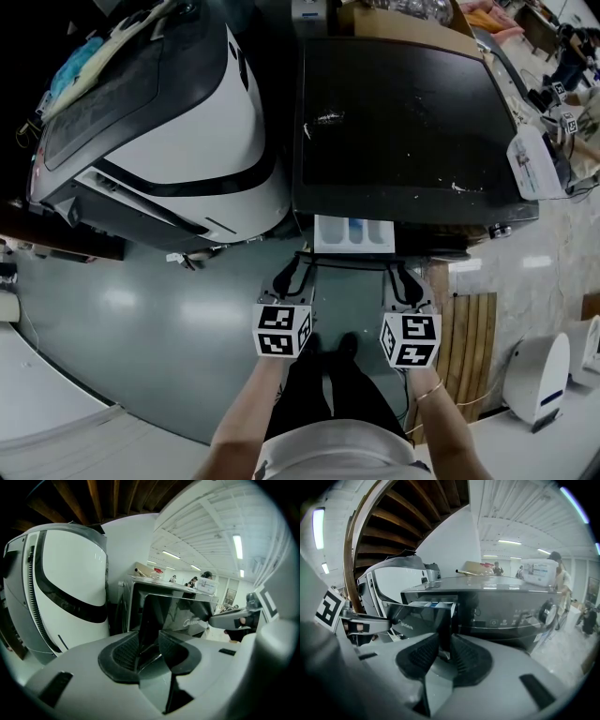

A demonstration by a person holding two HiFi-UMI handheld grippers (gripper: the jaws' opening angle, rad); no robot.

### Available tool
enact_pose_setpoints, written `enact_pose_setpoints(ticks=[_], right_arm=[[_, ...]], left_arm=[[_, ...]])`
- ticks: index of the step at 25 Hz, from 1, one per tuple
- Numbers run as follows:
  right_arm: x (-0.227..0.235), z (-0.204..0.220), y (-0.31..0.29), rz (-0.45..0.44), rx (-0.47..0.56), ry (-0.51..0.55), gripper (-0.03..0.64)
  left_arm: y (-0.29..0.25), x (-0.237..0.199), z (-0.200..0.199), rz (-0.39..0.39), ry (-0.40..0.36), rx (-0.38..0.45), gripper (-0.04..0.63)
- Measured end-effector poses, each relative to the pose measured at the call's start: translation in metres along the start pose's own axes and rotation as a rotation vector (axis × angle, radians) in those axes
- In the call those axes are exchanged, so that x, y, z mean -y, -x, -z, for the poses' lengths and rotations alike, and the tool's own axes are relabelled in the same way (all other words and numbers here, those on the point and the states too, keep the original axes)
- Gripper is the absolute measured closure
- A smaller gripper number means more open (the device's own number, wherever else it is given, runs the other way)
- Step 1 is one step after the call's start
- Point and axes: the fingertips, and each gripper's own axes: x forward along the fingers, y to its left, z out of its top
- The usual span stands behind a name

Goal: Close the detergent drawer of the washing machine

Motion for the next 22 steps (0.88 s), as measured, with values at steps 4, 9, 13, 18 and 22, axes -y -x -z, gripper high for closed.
enact_pose_setpoints(ticks=[4, 9, 13, 18, 22], right_arm=[[0.001, -0.003, -0.004, -0.001, -0.002, 0.001, 0.528], [0.003, -0.007, -0.01, -0.003, -0.005, 0.007, 0.528], [0.004, -0.01, -0.013, -0.002, -0.001, 0.001, 0.528], [0.005, -0.013, -0.016, -0.003, -0.003, -0.006, 0.528], [0.006, -0.016, -0.02, -0.001, -0.002, -0.007, 0.528]], left_arm=[[-0.004, -0.002, -0.002, -0.001, -0.002, -0.001, 0.474], [-0.01, -0.004, -0.007, -0.008, 0.001, 0.0, 0.474], [-0.013, -0.006, -0.009, -0.006, -0.005, 0.007, 0.474], [-0.016, -0.007, -0.011, -0.009, -0.004, 0.005, 0.474], [-0.02, -0.009, -0.015, -0.011, -0.001, 0.006, 0.474]])
